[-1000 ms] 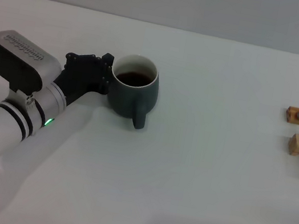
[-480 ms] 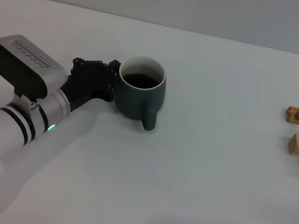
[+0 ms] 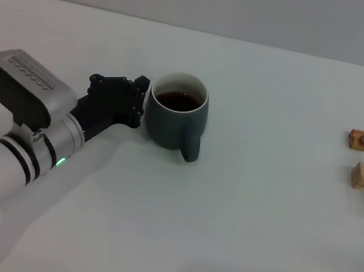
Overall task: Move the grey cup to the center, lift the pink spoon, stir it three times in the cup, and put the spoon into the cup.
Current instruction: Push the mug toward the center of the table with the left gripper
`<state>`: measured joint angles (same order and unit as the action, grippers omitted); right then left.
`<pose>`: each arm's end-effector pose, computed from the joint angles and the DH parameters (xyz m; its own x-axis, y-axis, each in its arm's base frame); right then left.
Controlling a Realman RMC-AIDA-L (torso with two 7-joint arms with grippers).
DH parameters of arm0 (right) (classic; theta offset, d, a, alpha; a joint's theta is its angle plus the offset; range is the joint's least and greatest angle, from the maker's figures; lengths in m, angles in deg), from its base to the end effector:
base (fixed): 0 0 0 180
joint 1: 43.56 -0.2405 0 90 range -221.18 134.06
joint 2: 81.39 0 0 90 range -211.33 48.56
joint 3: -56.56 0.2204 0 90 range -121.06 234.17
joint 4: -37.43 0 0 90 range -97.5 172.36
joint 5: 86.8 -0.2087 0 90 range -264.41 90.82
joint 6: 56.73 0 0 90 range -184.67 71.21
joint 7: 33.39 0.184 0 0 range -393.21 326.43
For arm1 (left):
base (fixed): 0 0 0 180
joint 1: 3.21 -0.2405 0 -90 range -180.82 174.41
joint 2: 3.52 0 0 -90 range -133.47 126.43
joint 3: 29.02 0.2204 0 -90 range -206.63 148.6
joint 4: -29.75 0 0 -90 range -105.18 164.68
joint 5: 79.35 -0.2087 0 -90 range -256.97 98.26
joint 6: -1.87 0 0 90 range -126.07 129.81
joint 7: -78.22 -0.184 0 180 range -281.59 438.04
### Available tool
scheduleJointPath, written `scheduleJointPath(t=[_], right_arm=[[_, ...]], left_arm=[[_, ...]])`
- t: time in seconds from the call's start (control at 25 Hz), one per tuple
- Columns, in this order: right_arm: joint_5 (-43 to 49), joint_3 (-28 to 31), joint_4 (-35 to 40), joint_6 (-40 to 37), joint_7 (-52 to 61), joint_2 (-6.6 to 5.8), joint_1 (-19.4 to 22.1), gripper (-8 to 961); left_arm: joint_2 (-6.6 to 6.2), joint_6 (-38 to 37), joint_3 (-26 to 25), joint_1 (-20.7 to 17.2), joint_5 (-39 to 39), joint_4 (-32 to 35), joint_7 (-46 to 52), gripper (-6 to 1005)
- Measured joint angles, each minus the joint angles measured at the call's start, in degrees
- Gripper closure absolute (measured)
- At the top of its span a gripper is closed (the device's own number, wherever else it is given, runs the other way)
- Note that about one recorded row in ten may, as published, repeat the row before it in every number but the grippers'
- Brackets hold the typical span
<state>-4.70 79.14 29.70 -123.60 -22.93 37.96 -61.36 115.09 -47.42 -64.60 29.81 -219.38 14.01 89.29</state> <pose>0.3912 0.2941 0.0387 0.5613 -0.0245 -0.8272 -0.7777 0.3262 -0.5374 -0.2314 0.3706 -0.0940 0.8150 0.1171 0.5675 0.5320 -0.5395 -0.6527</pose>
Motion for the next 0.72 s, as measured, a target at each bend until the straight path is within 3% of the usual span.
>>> scheduleJointPath(t=[0.36, 0.48, 0.72], right_arm=[[0.00, 0.00, -0.22, -0.41, 0.00, 0.00, 0.14, 381], [0.00, -0.26, -1.60, -1.91, 0.00, -0.02, 0.83, 380], [0.00, -5.51, -4.75, -7.96, 0.00, -0.02, 3.27, 379]], left_arm=[[-0.21, -2.69, -2.85, -2.23, 0.37, -0.02, 0.10, 932], [-0.26, -3.86, -7.04, -4.17, 0.42, -1.40, 0.26, 931], [-0.34, -5.18, -8.70, -5.28, 0.46, -2.02, 0.28, 929]])
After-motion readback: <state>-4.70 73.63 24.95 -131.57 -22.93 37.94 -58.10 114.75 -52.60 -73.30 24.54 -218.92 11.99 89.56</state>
